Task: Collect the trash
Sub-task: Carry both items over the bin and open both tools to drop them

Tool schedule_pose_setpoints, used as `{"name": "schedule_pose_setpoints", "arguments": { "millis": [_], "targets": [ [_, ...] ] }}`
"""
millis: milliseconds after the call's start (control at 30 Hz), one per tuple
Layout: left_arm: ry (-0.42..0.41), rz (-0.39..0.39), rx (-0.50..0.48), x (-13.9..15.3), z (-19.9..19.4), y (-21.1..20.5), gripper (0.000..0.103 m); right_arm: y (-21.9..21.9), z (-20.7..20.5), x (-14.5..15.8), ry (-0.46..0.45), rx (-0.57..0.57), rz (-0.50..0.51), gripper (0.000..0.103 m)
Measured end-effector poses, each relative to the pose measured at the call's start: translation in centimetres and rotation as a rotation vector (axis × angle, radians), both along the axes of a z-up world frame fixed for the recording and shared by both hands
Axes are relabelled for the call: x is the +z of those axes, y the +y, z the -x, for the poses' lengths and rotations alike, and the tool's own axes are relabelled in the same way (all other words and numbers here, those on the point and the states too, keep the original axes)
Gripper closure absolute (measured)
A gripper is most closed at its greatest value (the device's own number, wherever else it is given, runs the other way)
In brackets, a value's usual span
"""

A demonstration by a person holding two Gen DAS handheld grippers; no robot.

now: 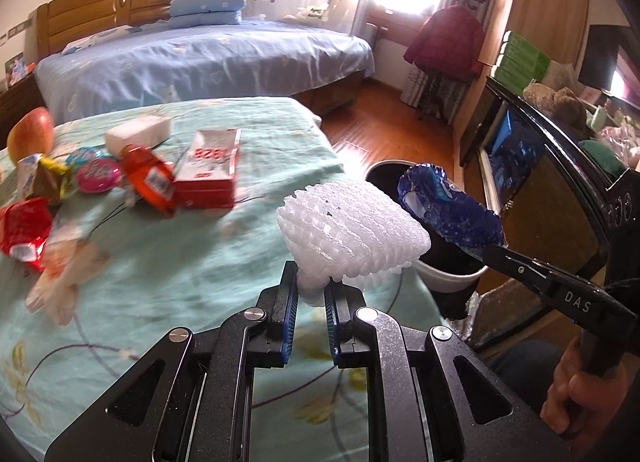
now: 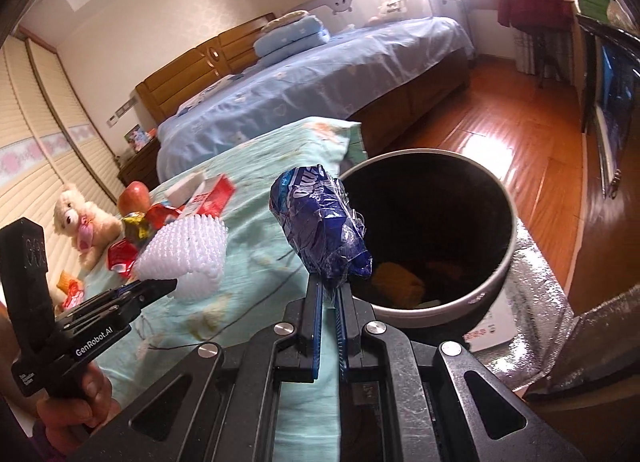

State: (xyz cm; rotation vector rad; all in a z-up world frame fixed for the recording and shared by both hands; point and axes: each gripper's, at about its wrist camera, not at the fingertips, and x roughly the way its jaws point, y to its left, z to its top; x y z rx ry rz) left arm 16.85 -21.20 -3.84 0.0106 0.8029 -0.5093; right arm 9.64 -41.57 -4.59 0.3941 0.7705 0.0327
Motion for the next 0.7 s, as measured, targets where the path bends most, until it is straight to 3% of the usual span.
{"name": "schedule_pose_setpoints", "arguments": {
  "millis": [700],
  "targets": [
    [0.014, -0.038, -0.087, 0.0, -2.4, -7.4, 0.091, -4.5, -1.1, -0.9, 0.035, -0.105, 0.02, 0.097]
  ]
}}
